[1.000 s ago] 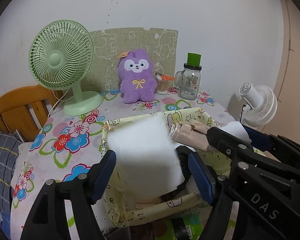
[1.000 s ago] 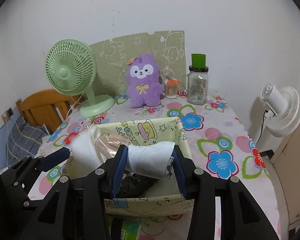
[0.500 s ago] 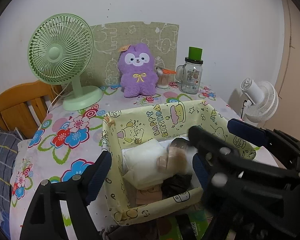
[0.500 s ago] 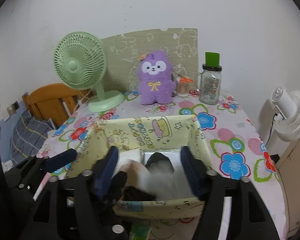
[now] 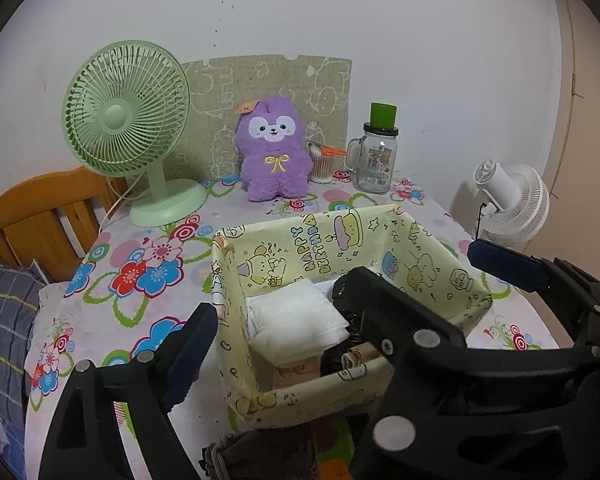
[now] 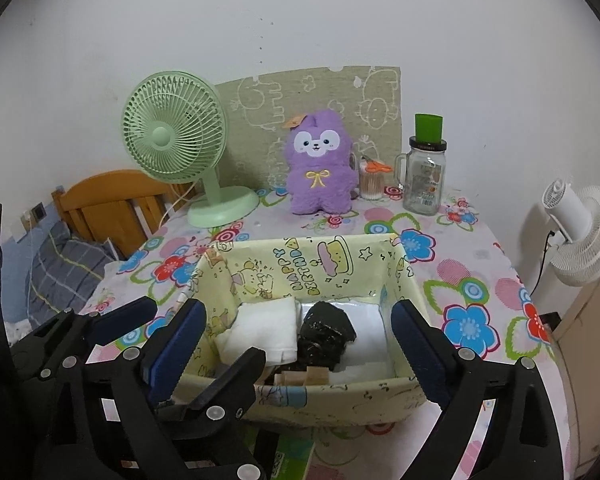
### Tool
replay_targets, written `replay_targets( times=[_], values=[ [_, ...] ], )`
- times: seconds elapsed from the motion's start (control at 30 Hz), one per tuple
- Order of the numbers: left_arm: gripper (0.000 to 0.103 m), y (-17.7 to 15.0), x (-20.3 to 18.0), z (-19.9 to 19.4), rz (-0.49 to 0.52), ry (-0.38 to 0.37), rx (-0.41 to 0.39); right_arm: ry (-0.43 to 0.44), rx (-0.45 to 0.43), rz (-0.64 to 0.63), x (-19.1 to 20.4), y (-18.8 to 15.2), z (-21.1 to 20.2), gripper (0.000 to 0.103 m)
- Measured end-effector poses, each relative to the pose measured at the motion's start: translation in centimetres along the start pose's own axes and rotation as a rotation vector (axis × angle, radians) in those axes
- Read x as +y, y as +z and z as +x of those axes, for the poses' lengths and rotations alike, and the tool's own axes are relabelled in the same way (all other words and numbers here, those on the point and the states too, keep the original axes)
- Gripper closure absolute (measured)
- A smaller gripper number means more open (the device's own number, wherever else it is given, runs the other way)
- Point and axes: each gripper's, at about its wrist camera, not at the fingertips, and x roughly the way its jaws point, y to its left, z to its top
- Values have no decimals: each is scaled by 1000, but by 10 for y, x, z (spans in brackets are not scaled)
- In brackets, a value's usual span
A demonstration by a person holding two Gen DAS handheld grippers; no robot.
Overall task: Organize soft objects
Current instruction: 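Lower both items into the box and open both grippers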
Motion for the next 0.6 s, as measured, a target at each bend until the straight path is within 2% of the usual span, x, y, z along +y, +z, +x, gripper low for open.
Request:
replay_targets(
  times=[0.6],
  values=[
    [4, -6, -12, -51, 19, -2, -58, -33, -58, -18, 9, -4, -53, 2]
  ],
)
